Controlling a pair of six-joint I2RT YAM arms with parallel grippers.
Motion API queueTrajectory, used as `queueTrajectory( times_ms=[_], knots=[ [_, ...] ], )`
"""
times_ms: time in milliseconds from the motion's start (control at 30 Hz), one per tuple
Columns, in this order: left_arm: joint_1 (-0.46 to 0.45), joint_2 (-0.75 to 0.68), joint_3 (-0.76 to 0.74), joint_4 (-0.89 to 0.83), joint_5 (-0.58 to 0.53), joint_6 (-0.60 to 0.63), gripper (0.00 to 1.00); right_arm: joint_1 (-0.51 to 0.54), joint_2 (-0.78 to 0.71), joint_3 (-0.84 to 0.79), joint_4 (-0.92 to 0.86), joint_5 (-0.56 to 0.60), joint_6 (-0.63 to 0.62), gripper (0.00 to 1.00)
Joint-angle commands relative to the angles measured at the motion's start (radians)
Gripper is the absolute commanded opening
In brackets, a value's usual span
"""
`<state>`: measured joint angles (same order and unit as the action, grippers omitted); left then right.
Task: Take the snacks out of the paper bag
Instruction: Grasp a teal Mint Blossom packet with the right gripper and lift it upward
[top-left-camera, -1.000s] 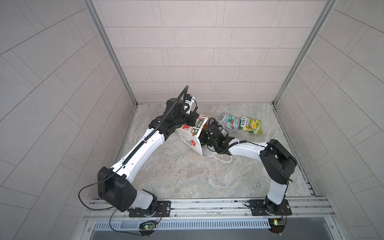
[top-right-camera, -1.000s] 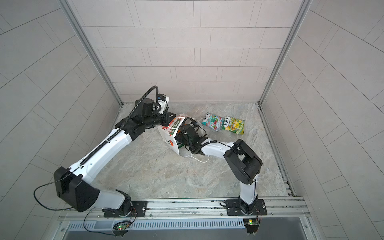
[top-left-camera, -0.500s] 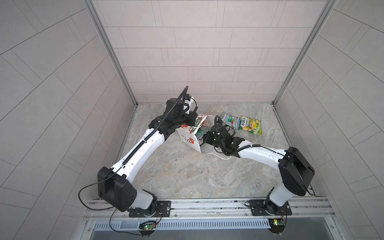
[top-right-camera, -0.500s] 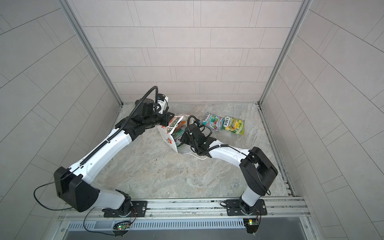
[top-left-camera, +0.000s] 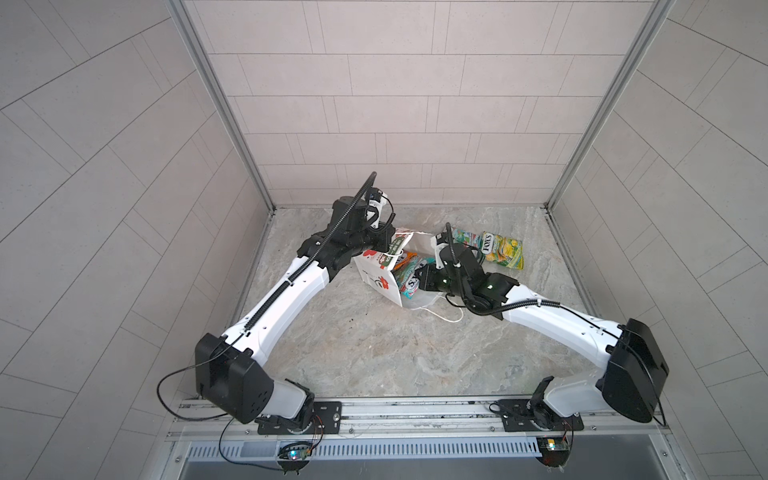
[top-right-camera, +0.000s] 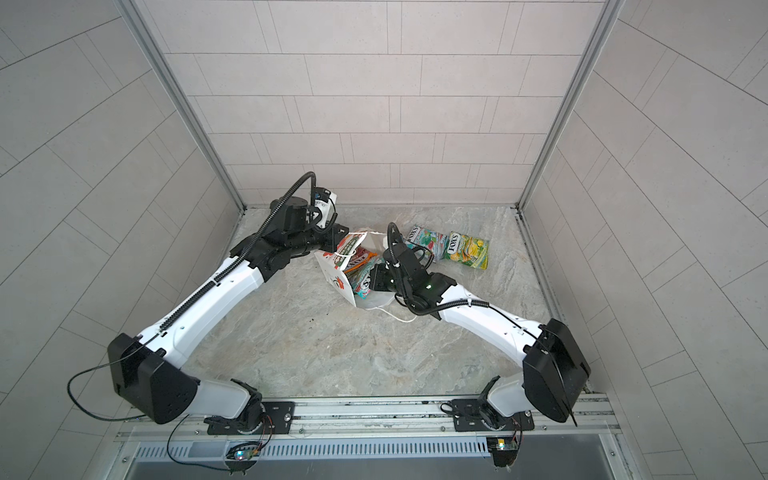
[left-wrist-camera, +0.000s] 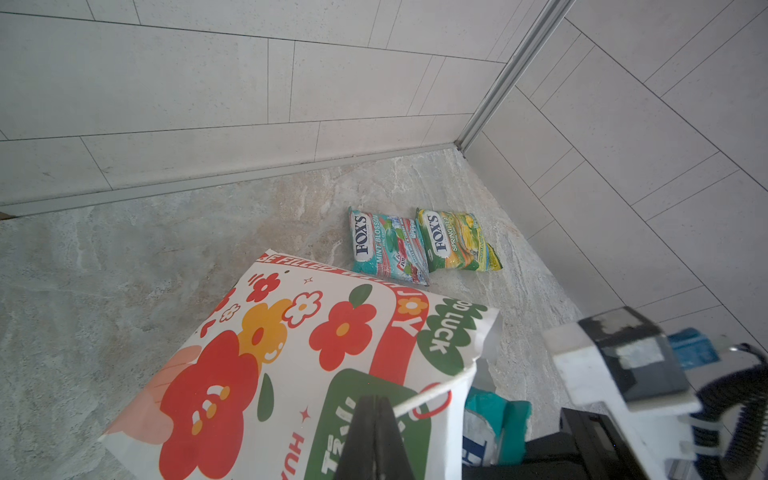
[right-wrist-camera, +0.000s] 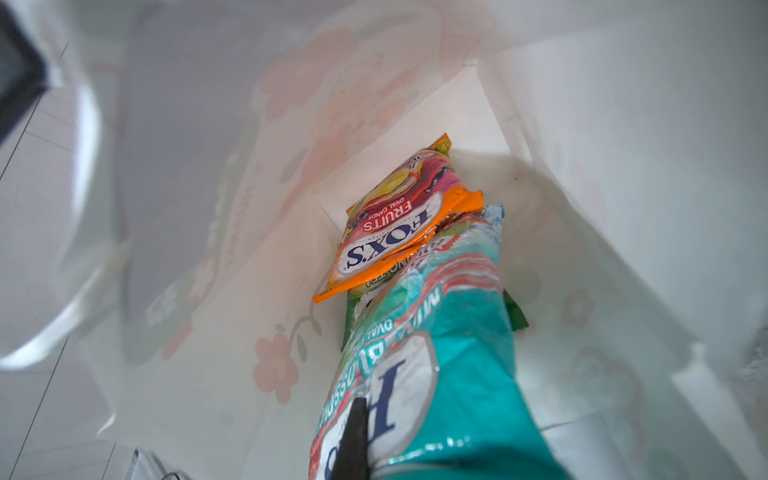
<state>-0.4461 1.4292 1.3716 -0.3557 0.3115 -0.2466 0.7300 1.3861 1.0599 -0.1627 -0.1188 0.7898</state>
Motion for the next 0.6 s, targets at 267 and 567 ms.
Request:
queueTrajectory(
  times_ms=[267,567],
  knots=[
    [0.004,-0.009,0.006,-0.005,-0.004,-0.008,0.0,-0.003,-0.263,0.022,-0.121,0.011,-0.195,0.0],
    [0.004,-0.011,0.008,-0.005,0.006,-0.01,0.0,-0.01,-0.453,0.032,-0.214,0.143,-0.258,0.0]
  ],
)
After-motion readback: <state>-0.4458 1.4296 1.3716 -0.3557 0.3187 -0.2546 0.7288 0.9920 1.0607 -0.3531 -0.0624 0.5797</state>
